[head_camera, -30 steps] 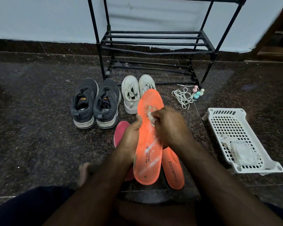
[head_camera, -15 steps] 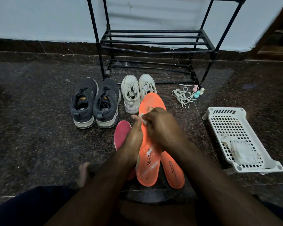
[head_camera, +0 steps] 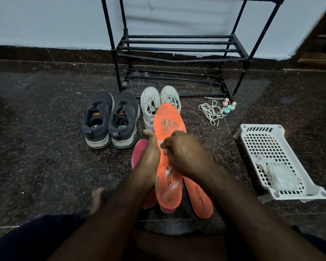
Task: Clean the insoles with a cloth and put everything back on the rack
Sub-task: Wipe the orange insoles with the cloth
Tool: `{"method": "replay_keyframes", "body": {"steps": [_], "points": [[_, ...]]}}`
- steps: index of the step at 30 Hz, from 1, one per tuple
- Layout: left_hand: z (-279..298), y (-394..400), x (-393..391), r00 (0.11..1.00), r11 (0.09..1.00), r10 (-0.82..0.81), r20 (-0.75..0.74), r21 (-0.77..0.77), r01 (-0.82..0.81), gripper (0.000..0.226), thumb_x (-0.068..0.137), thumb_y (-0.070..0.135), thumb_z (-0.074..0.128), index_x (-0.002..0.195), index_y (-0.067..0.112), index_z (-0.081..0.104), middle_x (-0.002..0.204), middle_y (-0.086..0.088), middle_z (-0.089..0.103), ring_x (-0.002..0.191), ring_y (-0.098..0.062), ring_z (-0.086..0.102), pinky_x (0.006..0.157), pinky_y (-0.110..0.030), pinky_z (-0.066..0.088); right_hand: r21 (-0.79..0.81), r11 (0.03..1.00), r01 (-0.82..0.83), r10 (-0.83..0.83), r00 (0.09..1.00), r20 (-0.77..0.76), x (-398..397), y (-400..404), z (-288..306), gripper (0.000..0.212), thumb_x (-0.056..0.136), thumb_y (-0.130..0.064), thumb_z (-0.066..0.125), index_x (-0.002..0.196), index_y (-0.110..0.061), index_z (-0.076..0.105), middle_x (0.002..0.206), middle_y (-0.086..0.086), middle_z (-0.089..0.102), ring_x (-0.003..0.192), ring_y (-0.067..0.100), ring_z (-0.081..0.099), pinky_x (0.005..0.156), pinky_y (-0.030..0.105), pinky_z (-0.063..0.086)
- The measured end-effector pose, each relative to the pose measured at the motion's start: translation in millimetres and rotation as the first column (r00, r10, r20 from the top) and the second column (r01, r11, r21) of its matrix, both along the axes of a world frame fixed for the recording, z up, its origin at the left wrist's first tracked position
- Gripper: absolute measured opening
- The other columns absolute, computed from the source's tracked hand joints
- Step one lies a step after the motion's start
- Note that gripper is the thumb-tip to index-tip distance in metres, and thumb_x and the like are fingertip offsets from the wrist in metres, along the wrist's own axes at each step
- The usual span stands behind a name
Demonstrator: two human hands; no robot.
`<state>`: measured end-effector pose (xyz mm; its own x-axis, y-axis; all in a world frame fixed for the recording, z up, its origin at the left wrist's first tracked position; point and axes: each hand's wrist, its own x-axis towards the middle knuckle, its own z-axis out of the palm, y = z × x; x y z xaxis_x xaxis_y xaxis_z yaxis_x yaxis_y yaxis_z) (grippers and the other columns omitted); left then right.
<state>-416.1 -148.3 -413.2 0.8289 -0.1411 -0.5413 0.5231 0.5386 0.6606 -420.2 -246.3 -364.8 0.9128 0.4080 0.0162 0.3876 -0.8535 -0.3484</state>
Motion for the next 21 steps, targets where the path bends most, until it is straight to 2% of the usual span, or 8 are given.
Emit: {"method": "replay_keyframes", "body": {"steps": [1, 3, 6, 9, 11, 15, 18, 21], "points": [[0, 0, 1, 1.000, 0.996, 0.004, 0.008, -0.089, -0.003, 0.075, 0.094, 0.074, 0.024, 0.089, 0.012, 0.067, 0.067, -0.009, 0.070, 0.062, -0.021, 0.071, 0.067, -0.031, 0.052, 0.011, 1.000, -0.007, 0.008, 1.000, -0.021, 0, -3, 2, 0.025, 0.086, -0.013, 0.059, 0.104, -0.021, 0.074, 0.100, 0.004, 0.067, 0.097, 0.024, 0.063, 0.083, 0.035, 0.049], [3, 0, -2, 0.999, 0.981, 0.007, 0.031, -0.196, -0.001, 0.075, 0.088, 0.073, 0.036, 0.095, 0.009, 0.076, 0.086, -0.016, 0.073, 0.077, -0.028, 0.072, 0.080, -0.040, 0.053, 0.176, 0.980, 0.096, -0.082, 0.993, -0.087, 3, -13, 14, 0.022, 0.087, -0.012, 0.064, 0.104, -0.019, 0.075, 0.103, 0.001, 0.073, 0.096, 0.019, 0.067, 0.085, 0.030, 0.051], [-1, 2, -6, 0.999, 0.962, -0.049, 0.024, -0.268, 0.054, 0.077, 0.093, 0.071, 0.033, 0.114, 0.006, 0.069, 0.094, -0.020, 0.071, 0.074, -0.031, 0.070, 0.064, -0.037, 0.057, 0.345, 0.894, 0.287, -0.291, 0.956, -0.041, 15, -32, 22, 0.024, 0.088, -0.009, 0.065, 0.108, -0.016, 0.074, 0.106, 0.001, 0.072, 0.095, 0.016, 0.067, 0.082, 0.021, 0.047], [-2, 3, -8, 0.991, 0.937, -0.132, 0.004, -0.327, 0.126, 0.085, 0.092, 0.075, 0.033, 0.129, 0.003, 0.060, 0.102, -0.020, 0.066, 0.077, -0.030, 0.070, 0.058, -0.035, 0.058, 0.303, 0.899, 0.316, -0.357, 0.930, 0.089, 27, -42, 15, 0.025, 0.089, -0.008, 0.063, 0.111, -0.016, 0.072, 0.107, 0.003, 0.067, 0.101, 0.019, 0.062, 0.087, 0.025, 0.046], [-2, 3, -10, 0.988, 0.929, -0.154, 0.016, -0.339, 0.150, 0.081, 0.094, 0.072, 0.034, 0.117, 0.002, 0.068, 0.095, -0.019, 0.067, 0.071, -0.030, 0.068, 0.056, -0.034, 0.058, 0.250, 0.919, 0.304, -0.335, 0.938, 0.092, 29, -41, 9, 0.024, 0.090, -0.009, 0.061, 0.111, -0.017, 0.072, 0.106, 0.004, 0.064, 0.099, 0.021, 0.062, 0.088, 0.031, 0.048], [-1, 4, -11, 0.989, 0.954, -0.147, 0.012, -0.262, 0.145, 0.069, 0.090, 0.066, 0.042, 0.115, 0.006, 0.066, 0.089, -0.018, 0.070, 0.065, -0.030, 0.069, 0.057, -0.037, 0.058, 0.181, 0.949, 0.258, -0.257, 0.966, -0.025, 26, -38, 6, 0.025, 0.090, -0.008, 0.057, 0.107, -0.019, 0.072, 0.103, 0.003, 0.066, 0.084, 0.024, 0.069, 0.076, 0.039, 0.056], [0, 4, -10, 0.993, 0.964, -0.116, 0.001, -0.243, 0.113, 0.063, 0.099, 0.062, 0.036, 0.117, 0.009, 0.064, 0.092, -0.016, 0.071, 0.070, -0.030, 0.069, 0.059, -0.039, 0.058, 0.149, 0.965, 0.216, -0.203, 0.974, -0.097, 23, -39, 9, 0.023, 0.089, -0.007, 0.061, 0.100, -0.021, 0.074, 0.097, -0.002, 0.072, 0.080, 0.017, 0.070, 0.076, 0.034, 0.057], [-1, 5, -9, 0.994, 0.963, -0.109, -0.027, -0.249, 0.099, 0.062, 0.102, 0.060, 0.033, 0.118, 0.008, 0.064, 0.093, -0.017, 0.073, 0.070, -0.031, 0.072, 0.057, -0.039, 0.060, 0.153, 0.972, 0.177, -0.186, 0.982, 0.045, 20, -39, 14, 0.020, 0.090, -0.008, 0.062, 0.101, -0.017, 0.075, 0.100, 0.001, 0.069, 0.084, 0.020, 0.068, 0.078, 0.035, 0.055]]}}
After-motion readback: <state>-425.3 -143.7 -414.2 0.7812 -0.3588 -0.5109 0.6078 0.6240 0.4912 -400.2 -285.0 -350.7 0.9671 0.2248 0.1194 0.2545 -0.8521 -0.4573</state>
